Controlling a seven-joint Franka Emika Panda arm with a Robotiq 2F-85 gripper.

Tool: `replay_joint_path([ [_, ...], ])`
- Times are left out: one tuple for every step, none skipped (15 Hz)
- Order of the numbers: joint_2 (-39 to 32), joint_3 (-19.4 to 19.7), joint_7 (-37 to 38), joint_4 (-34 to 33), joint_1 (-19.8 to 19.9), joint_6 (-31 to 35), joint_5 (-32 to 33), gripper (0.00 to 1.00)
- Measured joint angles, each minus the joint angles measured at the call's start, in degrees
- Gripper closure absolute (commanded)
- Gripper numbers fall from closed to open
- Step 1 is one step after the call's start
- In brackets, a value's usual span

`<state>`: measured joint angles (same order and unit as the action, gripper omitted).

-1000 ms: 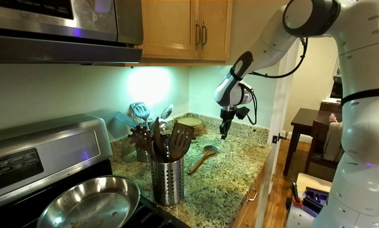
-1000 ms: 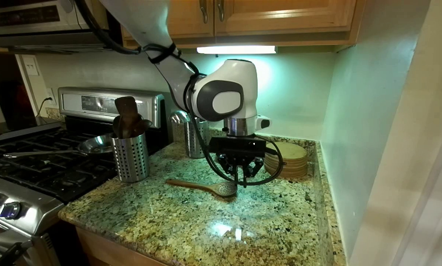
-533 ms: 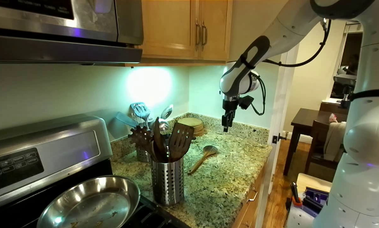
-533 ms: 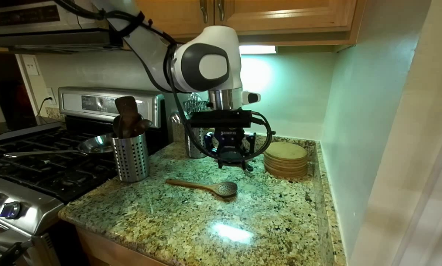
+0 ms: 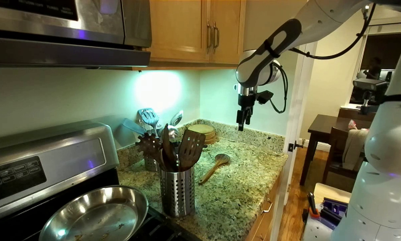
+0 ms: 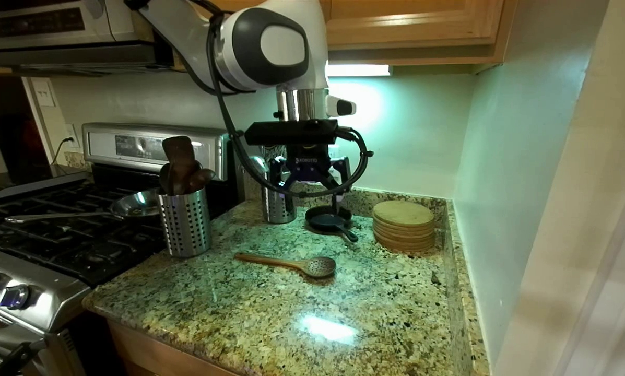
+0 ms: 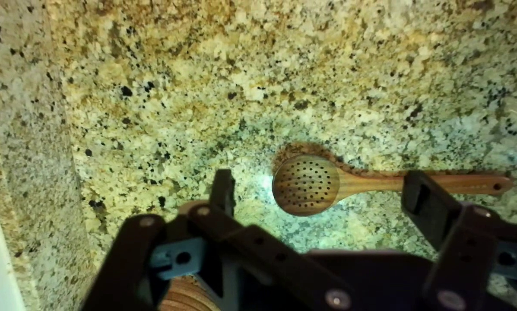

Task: Put the wooden spoon with holes on the counter

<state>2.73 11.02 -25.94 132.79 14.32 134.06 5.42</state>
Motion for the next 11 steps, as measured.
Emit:
replay_joint_path([
  [0.7, 0.0, 0.1, 0.3, -0.2, -0.5, 0.0, 0.00],
  [1.5, 0.0, 0.2, 0.8, -0.3, -0.8, 0.0, 0.00],
  [2.0, 0.0, 0.3, 1.2, -0.5, -1.0, 0.0, 0.00],
  [2.5, 0.0, 0.5, 1.6, -0.6, -1.1, 0.0, 0.00],
  [3.0, 0.0, 0.8, 2.0, -0.8, -1.2, 0.0, 0.00],
  [3.3, -0.1, 1.3, 2.4, -0.9, -1.2, 0.0, 0.00],
  [3.6, -0.2, 1.7, 2.8, -0.9, -1.2, 0.0, 0.00],
  [3.8, -0.2, 1.9, 3.0, -0.9, -1.2, 0.0, 0.00],
  [3.9, -0.3, 2.1, 3.1, -1.0, -1.2, 0.0, 0.00],
  [3.9, -0.3, 2.2, 3.2, -1.0, -1.2, 0.0, 0.00],
  [4.0, -0.3, 2.2, 3.2, -1.0, -1.2, 0.0, 0.00],
])
